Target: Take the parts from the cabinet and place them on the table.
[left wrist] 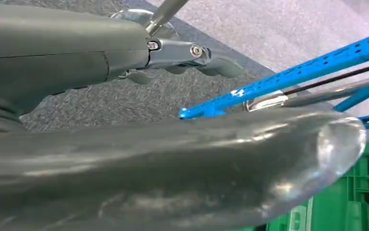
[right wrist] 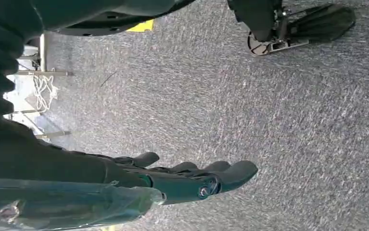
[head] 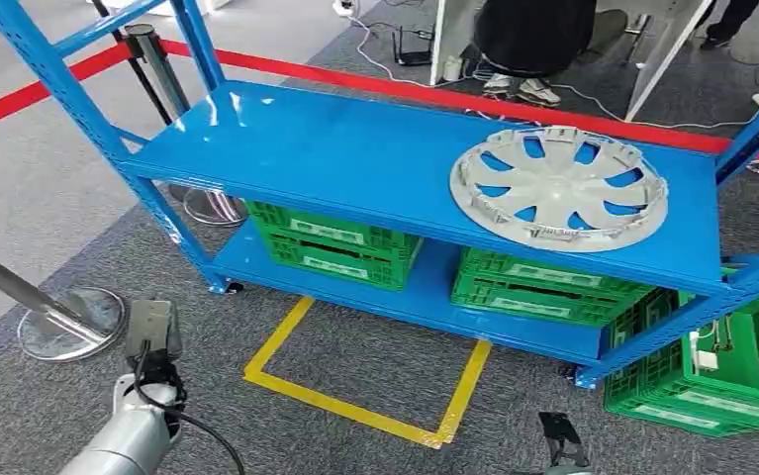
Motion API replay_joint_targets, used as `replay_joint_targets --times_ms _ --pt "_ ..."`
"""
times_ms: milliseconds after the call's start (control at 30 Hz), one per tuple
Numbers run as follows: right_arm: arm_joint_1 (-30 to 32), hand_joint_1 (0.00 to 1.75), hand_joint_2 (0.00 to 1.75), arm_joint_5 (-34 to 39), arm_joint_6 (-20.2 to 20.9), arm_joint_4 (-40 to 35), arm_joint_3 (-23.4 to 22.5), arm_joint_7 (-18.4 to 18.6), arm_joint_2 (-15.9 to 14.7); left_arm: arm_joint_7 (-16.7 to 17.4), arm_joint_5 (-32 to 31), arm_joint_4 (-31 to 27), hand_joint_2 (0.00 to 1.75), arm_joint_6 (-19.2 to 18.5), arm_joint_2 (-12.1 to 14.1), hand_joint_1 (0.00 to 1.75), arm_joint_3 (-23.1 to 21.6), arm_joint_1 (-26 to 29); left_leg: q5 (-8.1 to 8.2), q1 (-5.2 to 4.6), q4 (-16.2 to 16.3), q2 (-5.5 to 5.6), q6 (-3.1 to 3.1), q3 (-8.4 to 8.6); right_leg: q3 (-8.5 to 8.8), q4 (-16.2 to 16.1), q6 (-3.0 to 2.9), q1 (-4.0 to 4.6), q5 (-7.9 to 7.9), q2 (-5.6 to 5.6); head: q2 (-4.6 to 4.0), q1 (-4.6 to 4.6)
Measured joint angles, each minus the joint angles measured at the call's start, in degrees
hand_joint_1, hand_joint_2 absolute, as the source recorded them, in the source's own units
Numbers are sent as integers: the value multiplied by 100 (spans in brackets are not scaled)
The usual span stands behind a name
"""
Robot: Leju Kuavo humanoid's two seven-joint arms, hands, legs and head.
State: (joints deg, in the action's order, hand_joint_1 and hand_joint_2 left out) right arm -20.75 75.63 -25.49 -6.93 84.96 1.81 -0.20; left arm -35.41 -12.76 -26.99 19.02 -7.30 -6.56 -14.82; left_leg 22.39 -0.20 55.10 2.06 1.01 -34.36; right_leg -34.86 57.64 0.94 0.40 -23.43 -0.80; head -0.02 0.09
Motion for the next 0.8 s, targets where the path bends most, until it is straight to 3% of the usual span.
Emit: replay_joint_targets --times_ms 800 --pt "0 0 175 0 0 0 0 0 0 0 0 114 0 0 0 0 2 -29 -1 -10 3 0 -3 0 3 -5 13 -14 9 3 0 0"
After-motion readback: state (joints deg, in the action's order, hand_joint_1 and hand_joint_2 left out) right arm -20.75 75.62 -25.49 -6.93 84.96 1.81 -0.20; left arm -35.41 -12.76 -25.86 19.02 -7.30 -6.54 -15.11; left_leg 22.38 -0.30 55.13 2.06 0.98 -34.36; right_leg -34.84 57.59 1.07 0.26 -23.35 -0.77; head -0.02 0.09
